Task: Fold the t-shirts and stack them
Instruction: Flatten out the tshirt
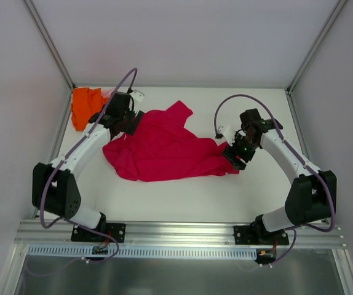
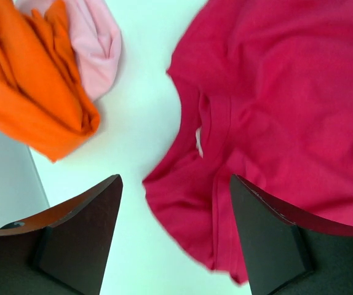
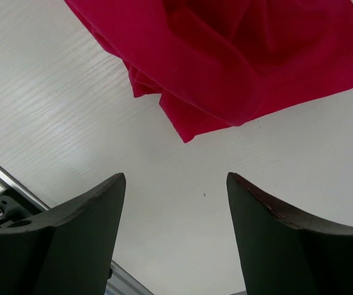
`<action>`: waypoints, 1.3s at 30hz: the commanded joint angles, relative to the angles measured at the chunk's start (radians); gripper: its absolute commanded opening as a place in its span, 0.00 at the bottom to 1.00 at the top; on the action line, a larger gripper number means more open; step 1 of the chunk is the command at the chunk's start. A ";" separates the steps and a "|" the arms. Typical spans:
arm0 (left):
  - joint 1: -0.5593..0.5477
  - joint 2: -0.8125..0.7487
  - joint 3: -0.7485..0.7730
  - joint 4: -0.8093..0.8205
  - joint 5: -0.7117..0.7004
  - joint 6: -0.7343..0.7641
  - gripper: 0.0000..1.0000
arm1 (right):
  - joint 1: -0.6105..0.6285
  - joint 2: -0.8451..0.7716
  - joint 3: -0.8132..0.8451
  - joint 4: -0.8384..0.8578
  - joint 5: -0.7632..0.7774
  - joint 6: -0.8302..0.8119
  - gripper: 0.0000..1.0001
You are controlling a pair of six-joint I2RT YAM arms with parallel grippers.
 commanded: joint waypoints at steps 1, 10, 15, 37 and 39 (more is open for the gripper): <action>-0.010 -0.148 -0.093 -0.092 0.026 0.030 0.71 | 0.011 -0.010 -0.011 -0.016 -0.050 -0.026 0.72; -0.006 -0.398 -0.317 -0.154 0.064 0.057 0.72 | 0.053 0.059 0.029 -0.005 -0.065 -0.013 0.72; -0.006 -0.348 -0.390 -0.104 0.105 0.075 0.66 | 0.077 0.119 0.052 0.056 -0.053 0.015 0.72; -0.002 -0.523 -0.673 0.070 -0.078 0.506 0.63 | 0.088 0.151 0.032 0.125 -0.050 0.041 0.72; -0.002 -0.495 -0.686 0.104 -0.106 0.581 0.61 | 0.089 0.151 0.029 0.127 -0.044 0.040 0.72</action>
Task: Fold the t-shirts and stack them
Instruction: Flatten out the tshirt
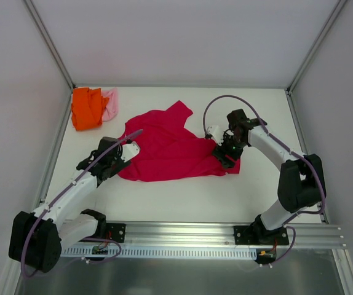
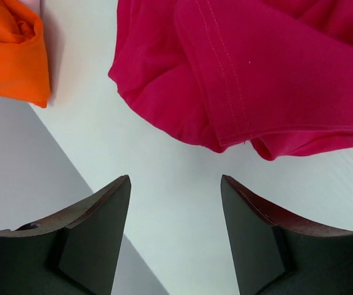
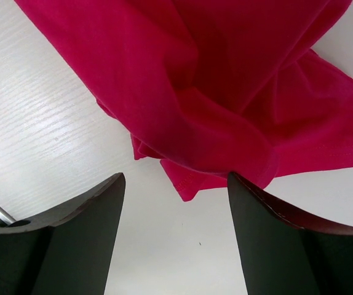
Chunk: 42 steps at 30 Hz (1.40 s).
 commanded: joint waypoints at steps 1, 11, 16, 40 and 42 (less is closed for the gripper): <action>-0.001 0.039 -0.035 0.090 -0.096 0.173 0.61 | 0.010 0.009 0.019 -0.004 -0.004 0.012 0.72; -0.006 0.083 -0.035 0.170 -0.045 0.257 0.59 | 0.008 0.009 0.021 -0.006 0.006 0.009 0.72; -0.032 0.096 -0.012 0.134 -0.038 0.272 0.58 | 0.008 0.015 0.031 -0.014 0.004 0.012 0.72; -0.098 0.221 0.005 0.178 0.010 0.311 0.59 | -0.030 -0.011 0.007 0.167 0.181 -0.037 0.75; -0.098 0.225 0.002 0.188 0.005 0.312 0.58 | -0.036 0.012 0.024 0.126 0.164 -0.047 0.75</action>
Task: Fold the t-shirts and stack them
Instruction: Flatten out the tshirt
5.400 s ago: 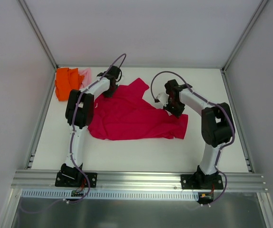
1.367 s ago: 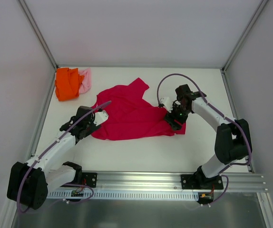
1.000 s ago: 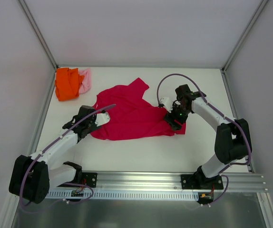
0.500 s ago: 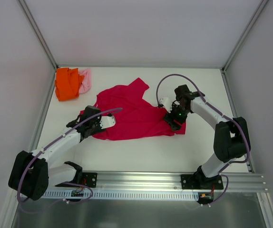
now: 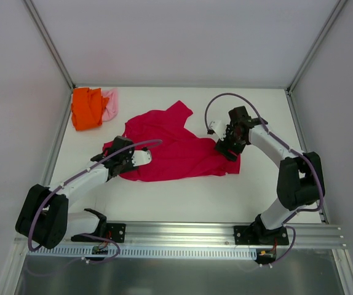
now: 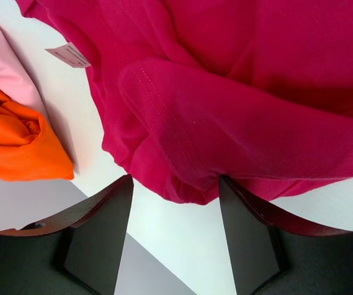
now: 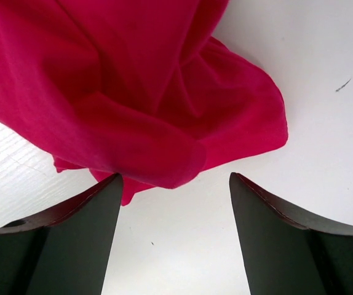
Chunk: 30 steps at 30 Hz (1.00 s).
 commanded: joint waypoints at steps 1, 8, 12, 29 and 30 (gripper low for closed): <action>-0.007 0.005 -0.003 0.050 -0.007 0.022 0.58 | -0.017 -0.002 0.033 -0.022 0.007 -0.029 0.74; -0.006 0.028 -0.006 0.044 -0.008 0.025 0.56 | -0.020 0.050 0.079 -0.147 -0.059 -0.058 0.71; -0.007 0.014 -0.014 0.024 -0.002 0.021 0.52 | -0.025 0.058 0.079 -0.162 -0.084 -0.064 0.63; 0.006 -0.043 0.000 0.051 -0.018 -0.004 0.00 | -0.059 -0.055 0.014 0.118 0.037 0.064 0.01; 0.006 -0.053 -0.002 0.053 -0.021 -0.004 0.00 | -0.065 -0.072 0.001 0.134 0.047 0.068 0.01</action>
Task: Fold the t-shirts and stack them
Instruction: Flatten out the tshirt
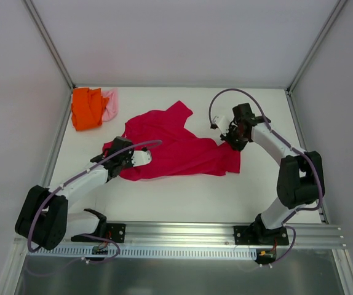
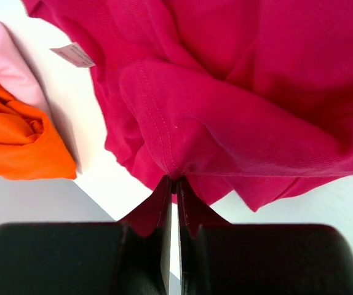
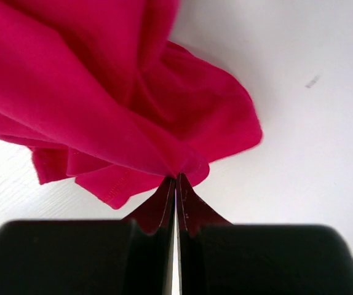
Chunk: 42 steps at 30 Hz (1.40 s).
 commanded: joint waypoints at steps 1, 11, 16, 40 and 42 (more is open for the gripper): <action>0.006 -0.076 0.009 0.028 -0.020 -0.007 0.00 | -0.027 -0.115 -0.054 0.135 0.085 0.055 0.01; 0.008 -0.241 0.037 -0.027 0.002 -0.036 0.00 | -0.061 -0.363 -0.062 0.144 0.180 0.104 0.01; 0.008 -0.285 0.018 -0.052 0.000 -0.036 0.00 | -0.074 -0.476 -0.008 -0.082 0.040 0.054 0.01; 0.005 -0.465 0.239 -0.763 0.291 -0.189 0.00 | -0.072 -0.833 -0.113 -0.927 -0.235 -0.204 0.02; 0.005 -0.468 0.264 -0.838 0.323 -0.192 0.00 | -0.072 -0.775 -0.122 -0.995 -0.267 -0.239 0.09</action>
